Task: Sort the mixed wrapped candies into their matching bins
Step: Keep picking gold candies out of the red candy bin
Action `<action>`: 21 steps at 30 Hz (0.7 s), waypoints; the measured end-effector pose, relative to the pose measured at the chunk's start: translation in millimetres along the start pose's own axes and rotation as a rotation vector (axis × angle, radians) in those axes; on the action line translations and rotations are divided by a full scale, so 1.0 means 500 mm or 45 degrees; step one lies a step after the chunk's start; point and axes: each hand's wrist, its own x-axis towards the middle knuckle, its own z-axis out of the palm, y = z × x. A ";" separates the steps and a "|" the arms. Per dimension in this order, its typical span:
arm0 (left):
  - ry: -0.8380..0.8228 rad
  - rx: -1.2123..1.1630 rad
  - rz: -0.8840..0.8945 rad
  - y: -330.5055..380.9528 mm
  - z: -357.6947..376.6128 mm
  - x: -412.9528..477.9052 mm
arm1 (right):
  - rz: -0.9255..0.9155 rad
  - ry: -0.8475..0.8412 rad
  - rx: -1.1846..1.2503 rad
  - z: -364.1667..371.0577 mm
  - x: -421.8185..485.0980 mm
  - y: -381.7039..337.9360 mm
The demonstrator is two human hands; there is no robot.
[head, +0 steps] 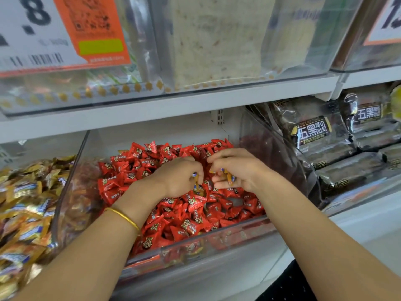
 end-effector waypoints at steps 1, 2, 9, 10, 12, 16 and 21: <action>-0.048 0.072 0.005 -0.001 0.000 0.000 | -0.021 0.001 -0.113 0.005 0.001 0.002; -0.111 0.142 -0.002 -0.002 -0.001 0.000 | -0.033 -0.016 -0.203 0.009 0.004 0.004; -0.269 0.445 -0.107 0.005 -0.019 -0.004 | -0.001 -0.207 -0.754 0.030 0.035 0.009; -0.280 0.444 -0.122 0.005 -0.025 -0.007 | 0.002 -0.217 -0.819 0.033 0.043 0.012; -0.293 0.423 -0.148 0.003 -0.037 -0.014 | -0.024 -0.150 -1.047 0.036 0.063 0.018; -0.316 0.413 -0.185 0.001 -0.045 -0.025 | -0.178 0.037 -1.318 0.035 0.085 0.024; -0.341 0.465 -0.197 0.005 -0.038 -0.022 | -0.082 -0.180 -1.033 0.046 0.072 0.023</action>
